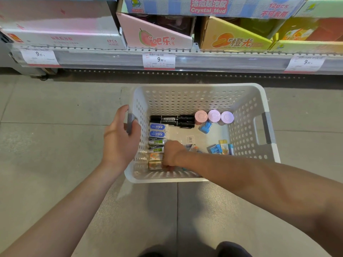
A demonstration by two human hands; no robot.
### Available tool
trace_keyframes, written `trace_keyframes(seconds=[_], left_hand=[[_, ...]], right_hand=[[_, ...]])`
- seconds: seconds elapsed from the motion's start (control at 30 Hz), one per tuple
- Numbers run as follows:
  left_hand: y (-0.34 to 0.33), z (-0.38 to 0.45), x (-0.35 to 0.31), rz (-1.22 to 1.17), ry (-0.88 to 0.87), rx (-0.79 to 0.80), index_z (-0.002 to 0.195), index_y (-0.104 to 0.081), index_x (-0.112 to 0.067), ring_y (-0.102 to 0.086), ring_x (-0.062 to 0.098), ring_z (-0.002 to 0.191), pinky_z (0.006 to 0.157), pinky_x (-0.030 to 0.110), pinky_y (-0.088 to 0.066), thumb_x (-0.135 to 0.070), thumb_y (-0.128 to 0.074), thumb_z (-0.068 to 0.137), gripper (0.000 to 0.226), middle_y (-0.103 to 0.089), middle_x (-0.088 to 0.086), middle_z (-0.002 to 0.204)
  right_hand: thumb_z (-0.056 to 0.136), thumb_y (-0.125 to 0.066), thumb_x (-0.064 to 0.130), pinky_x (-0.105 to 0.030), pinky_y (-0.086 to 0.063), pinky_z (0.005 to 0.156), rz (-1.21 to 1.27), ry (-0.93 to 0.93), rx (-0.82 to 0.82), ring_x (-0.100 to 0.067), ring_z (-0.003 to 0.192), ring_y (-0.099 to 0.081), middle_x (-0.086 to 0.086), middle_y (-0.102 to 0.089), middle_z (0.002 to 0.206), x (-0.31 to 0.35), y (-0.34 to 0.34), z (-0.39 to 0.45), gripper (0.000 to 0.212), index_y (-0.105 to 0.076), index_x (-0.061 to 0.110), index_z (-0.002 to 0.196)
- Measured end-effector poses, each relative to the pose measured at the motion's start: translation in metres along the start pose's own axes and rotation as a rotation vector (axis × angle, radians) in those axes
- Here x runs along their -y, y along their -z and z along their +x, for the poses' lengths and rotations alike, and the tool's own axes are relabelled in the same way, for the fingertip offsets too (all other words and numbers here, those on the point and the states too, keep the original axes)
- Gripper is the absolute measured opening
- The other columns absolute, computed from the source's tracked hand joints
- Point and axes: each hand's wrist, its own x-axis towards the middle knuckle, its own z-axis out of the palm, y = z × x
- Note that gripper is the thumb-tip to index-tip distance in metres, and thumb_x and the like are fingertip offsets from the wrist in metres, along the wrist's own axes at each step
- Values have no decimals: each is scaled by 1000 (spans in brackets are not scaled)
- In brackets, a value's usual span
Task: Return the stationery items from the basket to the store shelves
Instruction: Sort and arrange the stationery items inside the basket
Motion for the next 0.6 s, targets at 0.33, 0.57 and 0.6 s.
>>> trace_keyframes(seconds=[0.33, 0.57, 0.6], left_hand=[[2, -1, -4, -12, 32, 52, 139, -36, -21, -58, 28, 66, 60, 44, -55, -20, -44, 97, 43, -62, 13, 87], [-3, -3, -1, 19, 27, 14, 139, -37, -19, -43, 15, 54, 51, 30, -37, -19, -40, 97, 42, -49, 4, 65], [-3, -3, 0, 30, 19, 7, 138, -37, -18, -42, 15, 53, 50, 29, -35, -19, -40, 97, 41, -47, 2, 63]], right_hand=[[89, -54, 10, -25, -48, 58, -207, 36, 3, -25, 78, -63, -16, -65, 88, -55, 76, -37, 12, -60, 2, 82], [91, -50, 2, -32, -48, 88, -756, -130, 30, -28, 119, -54, -11, -48, 131, -99, 64, -53, 42, -42, 2, 132], [90, -52, 2, -32, -48, 87, -755, -138, 22, -27, 120, -54, -11, -46, 132, -101, 59, -51, 45, -40, 2, 133]])
